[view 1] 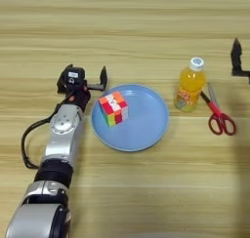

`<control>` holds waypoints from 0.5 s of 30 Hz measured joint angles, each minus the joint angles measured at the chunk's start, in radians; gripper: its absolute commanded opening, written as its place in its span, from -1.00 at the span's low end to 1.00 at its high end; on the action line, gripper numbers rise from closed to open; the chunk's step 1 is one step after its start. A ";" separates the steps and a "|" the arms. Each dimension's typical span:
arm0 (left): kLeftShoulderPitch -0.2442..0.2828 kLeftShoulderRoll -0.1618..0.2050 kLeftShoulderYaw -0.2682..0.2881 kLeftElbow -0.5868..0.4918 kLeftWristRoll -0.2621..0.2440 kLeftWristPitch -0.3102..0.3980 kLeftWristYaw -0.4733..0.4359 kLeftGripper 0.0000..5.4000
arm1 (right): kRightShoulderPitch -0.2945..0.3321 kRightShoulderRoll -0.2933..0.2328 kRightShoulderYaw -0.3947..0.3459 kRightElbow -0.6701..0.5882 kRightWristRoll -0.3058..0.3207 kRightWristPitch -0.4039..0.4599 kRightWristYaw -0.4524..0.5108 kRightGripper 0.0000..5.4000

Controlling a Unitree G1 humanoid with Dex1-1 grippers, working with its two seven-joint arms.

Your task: Move the objects on the table

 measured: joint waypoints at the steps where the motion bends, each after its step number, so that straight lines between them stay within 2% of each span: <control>1: 0.000 0.000 0.000 -0.001 0.000 0.000 0.000 1.00 | -0.007 -0.007 0.000 0.025 -0.006 -0.002 -0.006 0.99; 7: 0.000 0.000 0.000 -0.002 0.000 -0.001 0.000 1.00 | -0.049 -0.023 0.018 0.199 -0.062 -0.018 -0.025 0.99; 9: 0.000 0.000 0.000 -0.003 0.000 -0.001 0.000 1.00 | -0.056 -0.029 0.014 0.244 -0.063 -0.022 -0.033 0.99; 15: 0.001 0.000 -0.001 -0.026 0.000 -0.001 -0.002 1.00 | -0.072 -0.051 0.003 0.278 -0.063 -0.043 -0.035 0.99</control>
